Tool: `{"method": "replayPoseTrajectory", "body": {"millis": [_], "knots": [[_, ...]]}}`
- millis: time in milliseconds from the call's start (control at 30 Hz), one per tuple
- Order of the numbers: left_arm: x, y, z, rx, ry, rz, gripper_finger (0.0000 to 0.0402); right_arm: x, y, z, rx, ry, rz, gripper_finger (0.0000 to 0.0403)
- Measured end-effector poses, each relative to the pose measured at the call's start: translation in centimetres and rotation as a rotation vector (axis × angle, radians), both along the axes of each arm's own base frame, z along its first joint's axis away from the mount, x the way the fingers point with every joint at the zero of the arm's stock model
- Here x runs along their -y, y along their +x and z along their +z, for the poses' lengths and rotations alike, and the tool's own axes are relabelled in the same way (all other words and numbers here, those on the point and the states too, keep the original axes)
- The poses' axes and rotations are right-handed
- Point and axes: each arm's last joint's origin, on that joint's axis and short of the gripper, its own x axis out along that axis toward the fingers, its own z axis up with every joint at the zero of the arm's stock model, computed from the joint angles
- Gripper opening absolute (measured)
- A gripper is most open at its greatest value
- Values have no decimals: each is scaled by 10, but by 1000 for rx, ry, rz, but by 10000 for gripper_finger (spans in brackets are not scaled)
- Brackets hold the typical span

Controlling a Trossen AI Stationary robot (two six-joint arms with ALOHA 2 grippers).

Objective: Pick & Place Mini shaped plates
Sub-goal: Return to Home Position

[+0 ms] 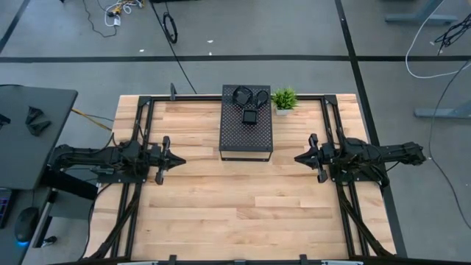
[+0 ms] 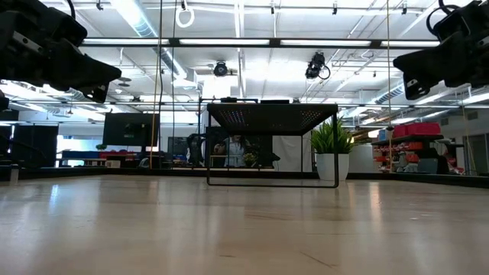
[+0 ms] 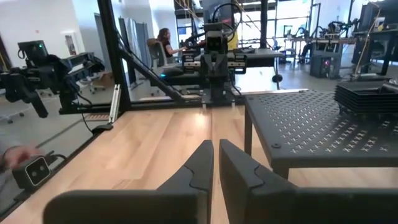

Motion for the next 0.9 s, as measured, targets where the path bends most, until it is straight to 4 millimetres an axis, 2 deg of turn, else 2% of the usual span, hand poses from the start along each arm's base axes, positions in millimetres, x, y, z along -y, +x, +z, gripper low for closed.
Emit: {"method": "replayPoseTrajectory", "body": {"millis": [733, 900], "knots": [[0, 0, 0, 0, -5, 0, 23, 0, 0, 0, -1, -1, 0, 32], [-1, -3, 2, 21, 49, 9, 23, 0, 0, 0, -1, -1, 0, 32]]}}
